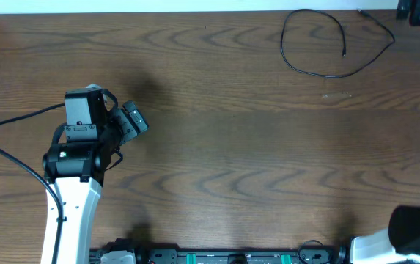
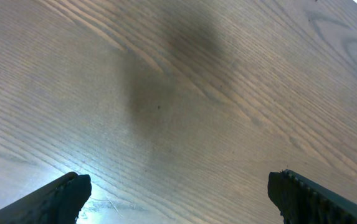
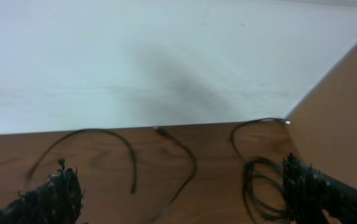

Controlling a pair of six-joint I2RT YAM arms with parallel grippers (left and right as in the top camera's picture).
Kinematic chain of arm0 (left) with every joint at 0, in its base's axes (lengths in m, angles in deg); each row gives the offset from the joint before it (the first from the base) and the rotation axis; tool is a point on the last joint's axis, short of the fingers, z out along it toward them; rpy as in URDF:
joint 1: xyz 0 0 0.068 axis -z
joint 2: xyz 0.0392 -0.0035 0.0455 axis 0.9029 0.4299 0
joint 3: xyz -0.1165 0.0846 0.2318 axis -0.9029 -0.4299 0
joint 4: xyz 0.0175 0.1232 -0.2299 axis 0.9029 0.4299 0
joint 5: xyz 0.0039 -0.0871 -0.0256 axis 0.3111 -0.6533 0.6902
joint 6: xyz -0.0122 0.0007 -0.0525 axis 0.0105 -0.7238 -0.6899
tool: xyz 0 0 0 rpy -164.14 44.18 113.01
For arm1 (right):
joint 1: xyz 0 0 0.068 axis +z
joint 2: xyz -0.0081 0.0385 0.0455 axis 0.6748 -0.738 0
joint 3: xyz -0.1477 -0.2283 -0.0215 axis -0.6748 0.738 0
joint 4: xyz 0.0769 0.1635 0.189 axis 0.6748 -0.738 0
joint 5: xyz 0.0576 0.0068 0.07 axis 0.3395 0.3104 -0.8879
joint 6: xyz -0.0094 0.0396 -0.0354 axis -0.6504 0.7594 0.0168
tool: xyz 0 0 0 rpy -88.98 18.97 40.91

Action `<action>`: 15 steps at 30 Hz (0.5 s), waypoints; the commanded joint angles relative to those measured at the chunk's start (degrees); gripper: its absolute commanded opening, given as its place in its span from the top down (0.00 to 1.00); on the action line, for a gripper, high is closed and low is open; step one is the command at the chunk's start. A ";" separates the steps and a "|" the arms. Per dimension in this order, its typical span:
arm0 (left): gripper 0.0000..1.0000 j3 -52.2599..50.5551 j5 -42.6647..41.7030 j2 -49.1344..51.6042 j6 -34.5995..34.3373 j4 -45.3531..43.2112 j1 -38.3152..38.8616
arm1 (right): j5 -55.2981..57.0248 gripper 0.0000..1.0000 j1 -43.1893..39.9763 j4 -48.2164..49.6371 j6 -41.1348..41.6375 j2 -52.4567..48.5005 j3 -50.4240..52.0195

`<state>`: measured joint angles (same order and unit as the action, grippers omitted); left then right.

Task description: Untangle cables

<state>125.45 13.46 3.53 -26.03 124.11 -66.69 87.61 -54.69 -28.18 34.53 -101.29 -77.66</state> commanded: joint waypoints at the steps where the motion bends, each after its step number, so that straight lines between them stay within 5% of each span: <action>1: 0.02 0.39 0.72 -0.20 -0.11 0.20 -0.24 | -4.22 0.01 -0.09 -1.49 -0.13 4.98 4.39; 15: 0.02 0.39 0.72 -0.20 -0.11 0.20 -0.24 | -17.77 0.01 -0.02 24.15 0.96 30.62 47.93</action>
<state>125.45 13.46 3.53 -26.03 124.14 -66.69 76.40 -54.69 -7.90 34.66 -75.59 -35.61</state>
